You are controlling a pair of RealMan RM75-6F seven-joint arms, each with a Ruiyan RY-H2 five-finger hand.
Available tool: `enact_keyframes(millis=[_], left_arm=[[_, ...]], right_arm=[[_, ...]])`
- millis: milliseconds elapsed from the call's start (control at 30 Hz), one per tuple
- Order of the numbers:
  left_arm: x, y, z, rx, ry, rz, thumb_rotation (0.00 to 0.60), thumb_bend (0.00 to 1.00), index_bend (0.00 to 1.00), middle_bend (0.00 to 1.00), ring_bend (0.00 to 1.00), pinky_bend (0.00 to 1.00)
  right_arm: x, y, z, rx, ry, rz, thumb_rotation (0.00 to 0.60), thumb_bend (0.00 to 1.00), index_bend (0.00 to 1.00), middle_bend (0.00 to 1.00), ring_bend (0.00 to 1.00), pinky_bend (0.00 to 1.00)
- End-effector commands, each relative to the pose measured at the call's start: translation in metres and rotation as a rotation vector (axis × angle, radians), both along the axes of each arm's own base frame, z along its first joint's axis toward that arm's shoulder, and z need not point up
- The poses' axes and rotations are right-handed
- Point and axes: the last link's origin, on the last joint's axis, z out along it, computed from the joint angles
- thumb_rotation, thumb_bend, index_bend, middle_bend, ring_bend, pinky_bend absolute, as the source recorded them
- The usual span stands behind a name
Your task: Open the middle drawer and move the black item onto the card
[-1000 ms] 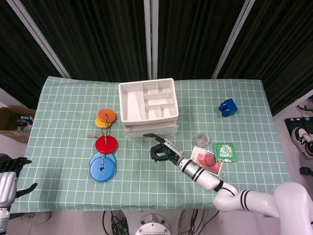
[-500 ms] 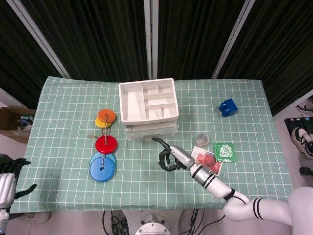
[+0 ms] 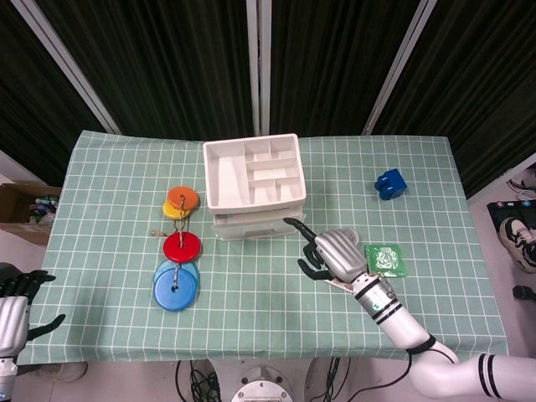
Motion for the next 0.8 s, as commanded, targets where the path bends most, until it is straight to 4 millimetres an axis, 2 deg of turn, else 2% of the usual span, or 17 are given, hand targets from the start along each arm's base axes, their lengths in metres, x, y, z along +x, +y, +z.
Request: enact_keyframes(millis=[33,400,500,633,800], left_arm=[[0.0,0.0,0.0,-0.003,0.001,0.001,0.6,0.0,0.31,0.25,0.22,0.21],[-0.001,0.001,0.001,-0.004,0.003,0.007,0.6,0.0,0.31,0.25,0.22,0.21],[-0.001,0.001,0.0,-0.007,0.003,0.01,0.6,0.0,0.31,0.25,0.22,0.21],[-0.002,0.0,0.001,-0.003,0.002,0.013,0.6,0.0,0.31,0.25,0.22,0.21],[-0.003,0.0,0.001,-0.006,0.003,0.015,0.6,0.0,0.31,0.25,0.22,0.21]], right_arm=[[0.006,-0.01,-0.003,0.034,0.011,-0.009,0.6,0.4,0.09,0.83,0.76,0.81],[0.013,-0.028,-0.015,0.07,0.046,-0.036,0.6,0.41,0.11,0.83,0.77,0.81],[0.014,-0.031,-0.017,0.071,0.067,-0.04,0.6,0.41,0.16,0.84,0.77,0.81],[0.014,-0.03,-0.016,0.068,0.053,-0.048,0.6,0.41,0.29,0.84,0.77,0.82],[0.012,-0.02,-0.014,0.083,0.041,-0.043,0.6,0.41,0.34,0.84,0.77,0.82]])
